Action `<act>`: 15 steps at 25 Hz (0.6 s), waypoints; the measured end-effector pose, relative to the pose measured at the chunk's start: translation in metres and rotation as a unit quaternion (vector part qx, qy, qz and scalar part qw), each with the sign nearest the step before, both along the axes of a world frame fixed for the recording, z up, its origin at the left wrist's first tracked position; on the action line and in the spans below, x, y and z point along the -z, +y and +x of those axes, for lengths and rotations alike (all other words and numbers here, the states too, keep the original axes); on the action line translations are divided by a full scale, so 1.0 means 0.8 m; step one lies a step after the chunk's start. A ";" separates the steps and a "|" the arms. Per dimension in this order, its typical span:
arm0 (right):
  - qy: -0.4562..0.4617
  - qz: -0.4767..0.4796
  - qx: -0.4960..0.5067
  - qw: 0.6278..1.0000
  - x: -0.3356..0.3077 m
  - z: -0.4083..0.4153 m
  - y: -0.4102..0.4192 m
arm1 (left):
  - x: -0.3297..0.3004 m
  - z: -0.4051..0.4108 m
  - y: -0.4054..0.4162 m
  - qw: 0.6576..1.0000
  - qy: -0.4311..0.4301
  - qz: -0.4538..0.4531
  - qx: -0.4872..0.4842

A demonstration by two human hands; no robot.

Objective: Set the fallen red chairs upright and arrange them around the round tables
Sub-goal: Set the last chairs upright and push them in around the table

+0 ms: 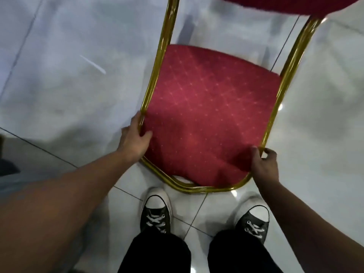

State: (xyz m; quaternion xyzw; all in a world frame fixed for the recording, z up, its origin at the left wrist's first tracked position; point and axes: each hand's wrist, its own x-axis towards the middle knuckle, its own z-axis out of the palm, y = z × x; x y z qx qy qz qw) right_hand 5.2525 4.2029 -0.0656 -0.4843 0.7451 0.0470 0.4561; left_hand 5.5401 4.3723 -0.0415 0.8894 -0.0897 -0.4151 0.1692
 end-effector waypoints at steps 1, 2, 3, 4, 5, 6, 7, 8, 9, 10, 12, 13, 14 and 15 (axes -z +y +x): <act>-0.015 0.030 0.027 0.999 0.016 -0.002 0.009 | 0.019 0.001 0.007 0.999 0.022 -0.023 -0.004; -0.037 0.047 0.054 0.997 0.023 -0.002 0.015 | 0.029 0.000 0.013 0.998 0.036 -0.045 -0.013; -0.051 0.052 0.075 0.995 0.024 -0.001 0.017 | 0.033 -0.001 0.017 0.997 0.041 -0.058 -0.028; -0.058 0.049 0.081 0.994 0.017 0.000 0.015 | 0.032 -0.002 0.019 0.996 0.037 -0.067 -0.042; -0.060 0.043 0.081 0.994 0.003 -0.003 0.011 | 0.021 -0.004 0.019 0.996 0.035 -0.067 -0.048; -0.060 0.034 0.082 0.994 -0.014 -0.008 0.009 | 0.005 -0.007 0.021 0.996 0.037 -0.060 -0.047; -0.055 0.023 0.083 0.995 -0.041 -0.014 0.009 | -0.019 -0.013 0.022 0.997 0.038 -0.050 -0.040; -0.051 0.009 0.080 0.995 -0.073 -0.020 0.009 | -0.051 -0.020 0.023 0.997 0.041 -0.048 -0.032; -0.043 -0.003 0.076 0.996 -0.111 -0.024 0.009 | -0.089 -0.027 0.023 0.998 0.039 -0.041 -0.023; -0.037 -0.015 0.072 0.997 -0.161 -0.026 0.010 | -0.138 -0.037 0.024 0.999 0.035 -0.026 -0.012; -0.038 -0.035 0.065 0.997 -0.260 -0.029 0.003 | -0.232 -0.051 0.016 1.000 0.017 -0.005 0.004; -0.040 -0.042 0.060 0.996 -0.313 -0.029 -0.005 | -0.283 -0.056 0.011 1.000 0.007 -0.001 0.009; -0.039 -0.049 0.057 0.996 -0.362 -0.030 -0.012 | -0.331 -0.058 0.005 1.000 -0.003 0.002 0.018; -0.039 -0.058 0.052 0.996 -0.416 -0.033 -0.022 | -0.385 -0.059 -0.002 1.000 -0.014 0.003 0.024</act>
